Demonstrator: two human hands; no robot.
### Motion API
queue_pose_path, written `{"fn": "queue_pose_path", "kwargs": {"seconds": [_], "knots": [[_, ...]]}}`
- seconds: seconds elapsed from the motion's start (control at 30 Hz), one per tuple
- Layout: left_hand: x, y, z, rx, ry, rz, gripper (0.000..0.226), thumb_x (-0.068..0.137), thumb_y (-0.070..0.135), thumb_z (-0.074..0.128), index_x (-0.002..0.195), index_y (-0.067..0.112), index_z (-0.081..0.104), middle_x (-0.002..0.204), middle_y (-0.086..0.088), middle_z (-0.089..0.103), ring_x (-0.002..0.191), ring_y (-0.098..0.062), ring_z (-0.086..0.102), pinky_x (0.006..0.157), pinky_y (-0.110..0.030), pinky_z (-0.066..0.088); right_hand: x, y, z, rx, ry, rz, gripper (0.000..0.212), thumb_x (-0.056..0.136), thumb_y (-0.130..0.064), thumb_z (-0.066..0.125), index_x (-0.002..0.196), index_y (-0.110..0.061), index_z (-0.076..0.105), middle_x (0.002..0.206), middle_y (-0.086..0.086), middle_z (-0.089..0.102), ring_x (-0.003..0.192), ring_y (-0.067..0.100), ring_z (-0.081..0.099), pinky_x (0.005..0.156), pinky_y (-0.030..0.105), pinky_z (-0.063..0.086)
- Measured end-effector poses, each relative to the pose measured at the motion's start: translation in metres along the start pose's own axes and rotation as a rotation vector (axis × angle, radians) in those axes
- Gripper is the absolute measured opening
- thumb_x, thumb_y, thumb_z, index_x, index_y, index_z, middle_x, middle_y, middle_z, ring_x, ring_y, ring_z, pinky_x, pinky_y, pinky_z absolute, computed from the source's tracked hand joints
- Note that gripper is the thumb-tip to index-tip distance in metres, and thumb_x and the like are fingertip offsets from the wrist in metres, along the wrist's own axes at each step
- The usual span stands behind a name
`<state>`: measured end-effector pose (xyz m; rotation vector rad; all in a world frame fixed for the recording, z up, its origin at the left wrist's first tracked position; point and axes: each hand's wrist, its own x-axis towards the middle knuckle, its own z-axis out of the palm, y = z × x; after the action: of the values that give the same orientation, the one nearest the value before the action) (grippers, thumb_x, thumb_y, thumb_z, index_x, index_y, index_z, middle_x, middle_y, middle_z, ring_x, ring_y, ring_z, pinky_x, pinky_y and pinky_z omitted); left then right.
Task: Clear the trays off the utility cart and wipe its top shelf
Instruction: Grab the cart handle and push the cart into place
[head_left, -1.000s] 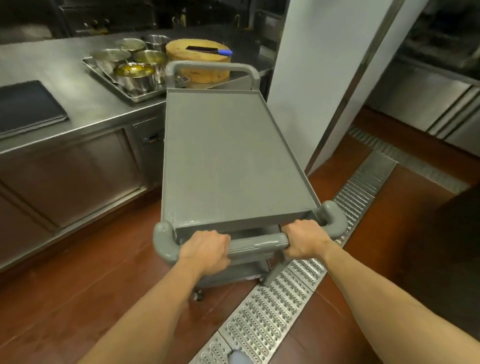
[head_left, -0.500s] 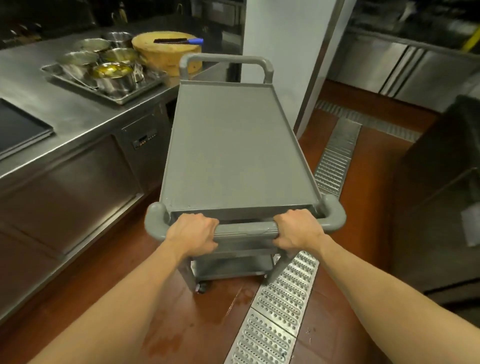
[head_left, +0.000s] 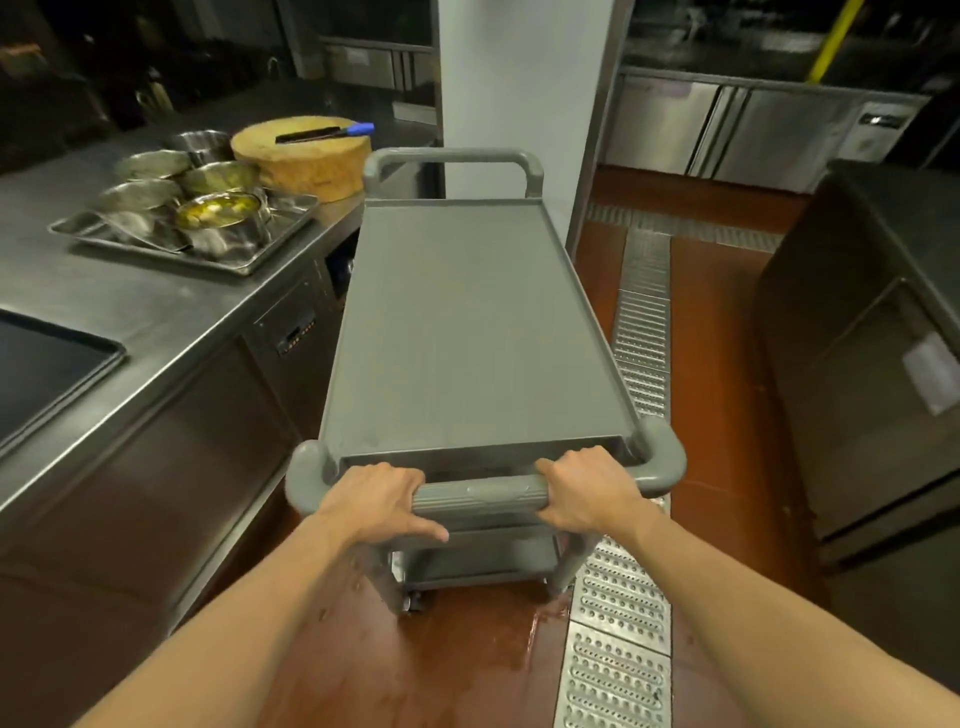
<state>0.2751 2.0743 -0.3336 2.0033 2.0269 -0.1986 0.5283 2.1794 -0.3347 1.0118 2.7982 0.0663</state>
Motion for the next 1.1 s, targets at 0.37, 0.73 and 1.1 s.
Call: {"fn": "queue_pose_path", "kwargs": {"seconds": [0.37,0.73,1.1], "knots": [[-0.044,-0.138,0.008,0.056,0.290,0.119,0.080,0.084,0.076,-0.004,0.072,0.023,0.056,0.067,-0.002,0.064,0.069,-0.021,0.064,0.070,-0.038,0.050,0.045,-0.153,-0.022,0.290,0.239,0.398,0.075,0.093,-0.067,0.005,0.076,-0.025,0.065,0.073,-0.002,0.070,0.073,0.018,0.067,0.066,0.034,0.041],[0.028,-0.253,-0.024,-0.089,0.333,0.027,0.063,0.087,0.074,0.019,0.072,0.029,0.060,0.066,0.010,0.062,0.062,-0.007,0.055,0.059,-0.026,0.040,0.165,-0.198,-0.044,0.238,0.194,0.636,0.051,0.095,-0.049,0.027,0.067,-0.019,0.058,0.062,0.003,0.058,0.056,0.020,0.047,0.060,0.032,0.034],[0.162,-0.313,-0.075,-0.121,0.300,0.020,0.042,0.091,0.062,0.035,0.084,0.033,0.064,0.073,0.013,0.064,0.063,-0.002,0.054,0.054,-0.020,0.035,0.294,-0.145,-0.063,0.277,0.190,0.731,0.047,0.092,-0.045,0.031,0.063,-0.019,0.057,0.057,-0.001,0.054,0.050,0.012,0.047,0.057,0.031,0.035]]}}
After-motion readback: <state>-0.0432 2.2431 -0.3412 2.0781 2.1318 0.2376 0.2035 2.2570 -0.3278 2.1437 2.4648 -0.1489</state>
